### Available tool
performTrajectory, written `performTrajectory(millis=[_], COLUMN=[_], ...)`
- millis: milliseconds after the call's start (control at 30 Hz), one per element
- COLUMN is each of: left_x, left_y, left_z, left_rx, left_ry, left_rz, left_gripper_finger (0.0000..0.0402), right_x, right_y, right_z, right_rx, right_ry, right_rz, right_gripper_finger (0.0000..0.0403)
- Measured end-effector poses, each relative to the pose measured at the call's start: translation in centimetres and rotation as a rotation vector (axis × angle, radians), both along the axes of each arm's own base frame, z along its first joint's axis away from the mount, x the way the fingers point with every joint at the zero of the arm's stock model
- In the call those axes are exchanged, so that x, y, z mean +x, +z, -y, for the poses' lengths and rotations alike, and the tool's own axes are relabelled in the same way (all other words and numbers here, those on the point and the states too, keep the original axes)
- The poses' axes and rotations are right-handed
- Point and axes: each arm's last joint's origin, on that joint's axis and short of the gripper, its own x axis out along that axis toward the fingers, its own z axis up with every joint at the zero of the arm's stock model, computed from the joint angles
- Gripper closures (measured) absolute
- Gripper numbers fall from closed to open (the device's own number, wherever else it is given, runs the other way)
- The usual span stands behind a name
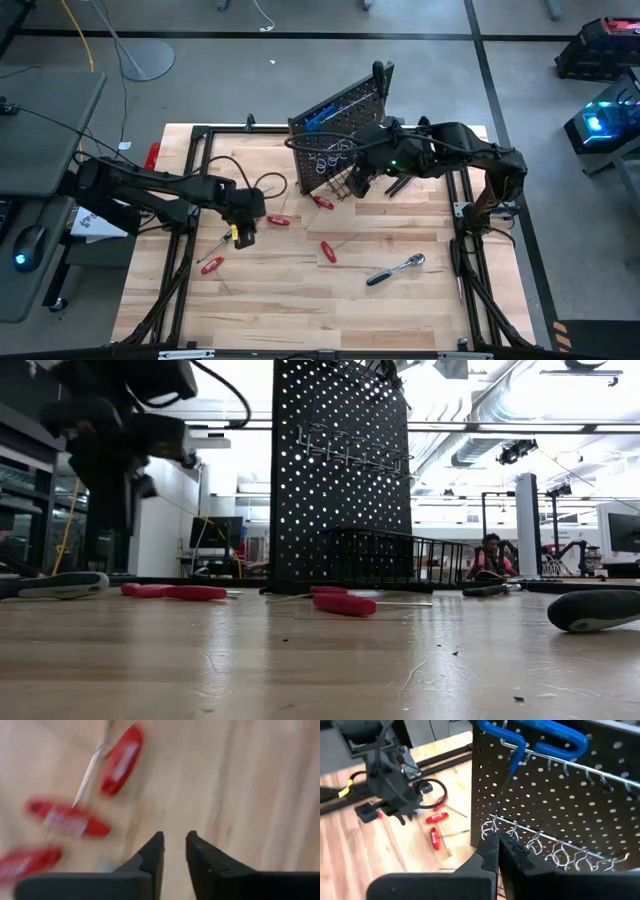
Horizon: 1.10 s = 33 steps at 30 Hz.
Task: Hang tools onto peg board
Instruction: Hang the gray screwdriver on the peg board
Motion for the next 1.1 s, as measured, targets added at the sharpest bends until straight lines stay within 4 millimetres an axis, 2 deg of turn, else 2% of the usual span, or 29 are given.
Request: performTrajectory(millis=[200, 367, 500, 667, 767, 867, 967, 1100], left_x=[-2.0, -3.1, -3.9, -4.2, -3.3, -2.9, -2.3, -1.3], left_y=[-0.4, -1.9, -3.8, -6.1, -7.0, -7.3, -7.3, -6.4], left_z=[0.5, 0.8, 0.3, -0.6, -0.6, -0.6, -0.6, -0.1], left_rx=[-0.010, 0.031, 0.041, -0.024, -0.099, -0.080, -0.070, -0.082], left_ry=[0.344, 0.444, 0.519, 0.625, 0.628, 0.648, 0.651, 0.639], left_rz=[-0.173, -0.240, -0.260, -0.236, -0.148, -0.171, -0.196, -0.165], left_gripper_finger=[0.0238, 0.0183, 0.0164, 0.0163, 0.0167, 0.0205, 0.0288, 0.0287], right_x=[-0.1, 0.0, 0.6, 1.5, 1.6, 1.3, 0.6, -0.5], right_y=[0.1, -0.1, -0.7, -1.7, -2.2, -2.4, -2.8, -3.1], right_z=[-0.7, -1.2, -1.4, -1.6, -1.6, -1.8, -3.0, -5.1], right_rx=[0.073, 0.101, 0.135, 0.113, 0.090, 0.085, 0.069, 0.048], right_ry=[-0.123, -0.184, -0.211, -0.203, -0.188, -0.177, -0.142, -0.100], right_rz=[0.083, 0.122, 0.115, 0.060, 0.011, -0.030, -0.099, -0.162], right_gripper_finger=[0.0403, 0.0403, 0.0403, 0.0403, 0.0403, 0.0403, 0.0403, 0.0403])
